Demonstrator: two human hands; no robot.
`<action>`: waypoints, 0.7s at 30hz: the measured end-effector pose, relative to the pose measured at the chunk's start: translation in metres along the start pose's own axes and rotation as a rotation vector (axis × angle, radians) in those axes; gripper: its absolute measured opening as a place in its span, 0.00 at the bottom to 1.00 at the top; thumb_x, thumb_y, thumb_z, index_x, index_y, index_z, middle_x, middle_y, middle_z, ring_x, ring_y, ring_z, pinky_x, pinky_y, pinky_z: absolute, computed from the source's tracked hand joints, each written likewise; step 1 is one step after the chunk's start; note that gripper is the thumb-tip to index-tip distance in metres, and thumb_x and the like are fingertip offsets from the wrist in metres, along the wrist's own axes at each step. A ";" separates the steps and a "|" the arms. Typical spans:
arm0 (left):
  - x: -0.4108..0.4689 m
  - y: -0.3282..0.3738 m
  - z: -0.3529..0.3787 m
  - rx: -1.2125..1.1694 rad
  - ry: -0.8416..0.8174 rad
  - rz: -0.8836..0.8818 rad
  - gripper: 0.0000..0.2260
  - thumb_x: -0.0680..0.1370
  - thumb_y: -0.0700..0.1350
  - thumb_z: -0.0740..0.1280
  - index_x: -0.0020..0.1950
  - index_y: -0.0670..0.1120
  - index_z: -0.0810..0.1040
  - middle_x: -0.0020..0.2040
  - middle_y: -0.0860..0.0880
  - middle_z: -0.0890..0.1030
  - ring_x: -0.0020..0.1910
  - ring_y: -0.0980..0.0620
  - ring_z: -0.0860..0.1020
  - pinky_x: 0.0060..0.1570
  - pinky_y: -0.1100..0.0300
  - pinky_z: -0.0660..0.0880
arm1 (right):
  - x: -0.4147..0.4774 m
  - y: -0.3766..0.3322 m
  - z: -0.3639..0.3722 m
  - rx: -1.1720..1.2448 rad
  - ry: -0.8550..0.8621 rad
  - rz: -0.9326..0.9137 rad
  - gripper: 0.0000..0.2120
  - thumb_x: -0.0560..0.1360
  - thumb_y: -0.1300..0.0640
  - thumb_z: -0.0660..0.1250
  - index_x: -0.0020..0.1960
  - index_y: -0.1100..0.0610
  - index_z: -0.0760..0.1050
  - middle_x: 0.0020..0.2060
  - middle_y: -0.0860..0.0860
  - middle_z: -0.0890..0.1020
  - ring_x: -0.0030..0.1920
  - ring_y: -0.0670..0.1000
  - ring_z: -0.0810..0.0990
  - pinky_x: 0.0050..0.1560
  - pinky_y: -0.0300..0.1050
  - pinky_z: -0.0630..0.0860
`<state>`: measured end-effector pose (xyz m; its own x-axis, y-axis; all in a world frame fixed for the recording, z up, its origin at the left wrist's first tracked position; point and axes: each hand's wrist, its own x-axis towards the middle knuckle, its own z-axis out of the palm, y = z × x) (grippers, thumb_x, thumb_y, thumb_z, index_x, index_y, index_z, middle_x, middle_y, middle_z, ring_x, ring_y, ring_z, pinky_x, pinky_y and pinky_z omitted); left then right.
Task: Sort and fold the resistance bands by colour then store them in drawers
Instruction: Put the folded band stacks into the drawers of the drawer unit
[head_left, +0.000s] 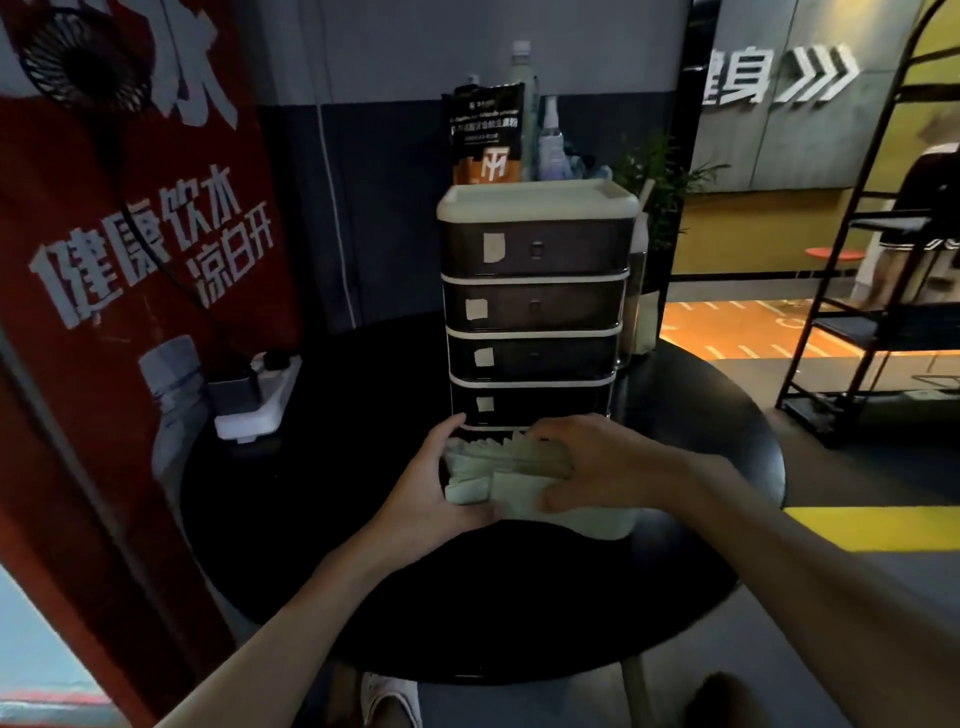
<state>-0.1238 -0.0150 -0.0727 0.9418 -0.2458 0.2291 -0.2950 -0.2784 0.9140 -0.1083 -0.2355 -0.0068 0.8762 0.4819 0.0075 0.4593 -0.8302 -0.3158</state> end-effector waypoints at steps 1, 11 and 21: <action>-0.001 -0.004 0.000 0.029 -0.010 -0.005 0.47 0.64 0.45 0.82 0.77 0.52 0.60 0.65 0.52 0.72 0.58 0.70 0.76 0.58 0.72 0.73 | 0.001 0.000 0.003 0.013 -0.029 0.009 0.29 0.67 0.46 0.75 0.65 0.47 0.72 0.54 0.46 0.78 0.53 0.49 0.77 0.56 0.48 0.76; 0.009 -0.012 -0.003 0.201 -0.121 0.062 0.48 0.61 0.56 0.83 0.77 0.54 0.65 0.70 0.60 0.65 0.69 0.66 0.67 0.71 0.65 0.65 | 0.004 0.009 0.012 -0.145 -0.196 0.022 0.47 0.65 0.38 0.75 0.76 0.36 0.51 0.61 0.42 0.61 0.68 0.49 0.58 0.71 0.56 0.58; 0.011 -0.010 -0.003 0.191 -0.142 0.126 0.37 0.68 0.45 0.82 0.74 0.50 0.71 0.67 0.57 0.74 0.67 0.58 0.74 0.67 0.61 0.70 | 0.001 0.006 0.017 -0.037 -0.032 -0.040 0.49 0.67 0.47 0.76 0.77 0.40 0.48 0.60 0.39 0.73 0.66 0.44 0.67 0.67 0.46 0.53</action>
<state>-0.1098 -0.0122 -0.0785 0.8677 -0.4140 0.2750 -0.4459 -0.4040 0.7987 -0.1066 -0.2354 -0.0249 0.8522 0.5230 -0.0110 0.4994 -0.8196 -0.2809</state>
